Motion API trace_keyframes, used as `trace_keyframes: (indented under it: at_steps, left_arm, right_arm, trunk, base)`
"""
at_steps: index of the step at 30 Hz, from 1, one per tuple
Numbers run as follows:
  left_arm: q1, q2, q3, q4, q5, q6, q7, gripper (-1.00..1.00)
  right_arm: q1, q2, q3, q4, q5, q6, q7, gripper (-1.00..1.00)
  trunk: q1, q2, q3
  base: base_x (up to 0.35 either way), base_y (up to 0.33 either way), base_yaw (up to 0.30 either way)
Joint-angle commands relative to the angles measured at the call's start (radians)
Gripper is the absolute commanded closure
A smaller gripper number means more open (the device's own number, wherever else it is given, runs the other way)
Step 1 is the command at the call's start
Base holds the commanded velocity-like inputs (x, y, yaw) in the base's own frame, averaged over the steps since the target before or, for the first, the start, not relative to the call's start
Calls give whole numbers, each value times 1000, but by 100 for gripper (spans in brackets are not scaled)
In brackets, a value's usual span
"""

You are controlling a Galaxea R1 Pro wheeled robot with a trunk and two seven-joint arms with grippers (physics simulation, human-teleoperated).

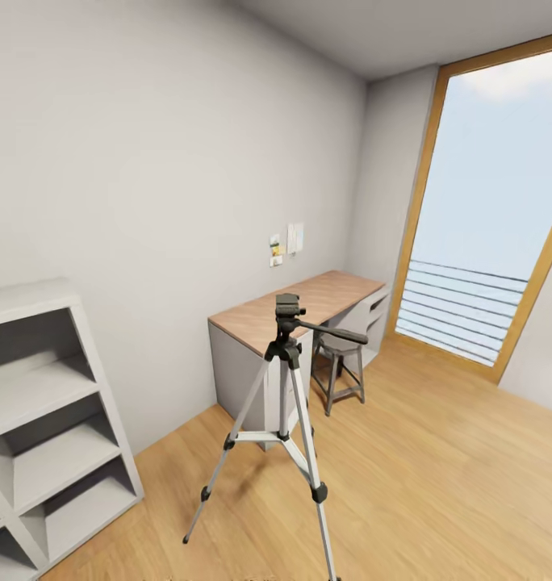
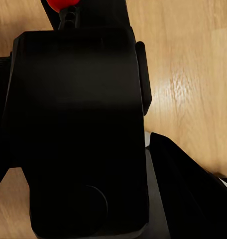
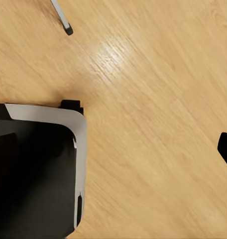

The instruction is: Attach the digital camera to the camera tripod in the bedroom.

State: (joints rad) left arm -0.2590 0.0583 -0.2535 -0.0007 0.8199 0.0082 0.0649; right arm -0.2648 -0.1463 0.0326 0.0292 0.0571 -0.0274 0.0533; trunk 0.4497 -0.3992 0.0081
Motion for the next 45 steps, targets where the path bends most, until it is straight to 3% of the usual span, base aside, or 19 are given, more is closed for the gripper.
trace_keyframes:
  at_steps: [1,45]
  left_arm:
    - [0,0,-9,0,5,1,3,100]
    - [0,2,-8,0,6,1,3,100]
  right_arm:
    - [-1,-1,3,3,6,-3,2,-100]
    - [-1,1,3,3,7,-5,2,-100]
  trunk:
    - [0,-1,-2]
    - [0,-1,-72]
  base:
    - [-3,0,-30]
    - [0,0,-2]
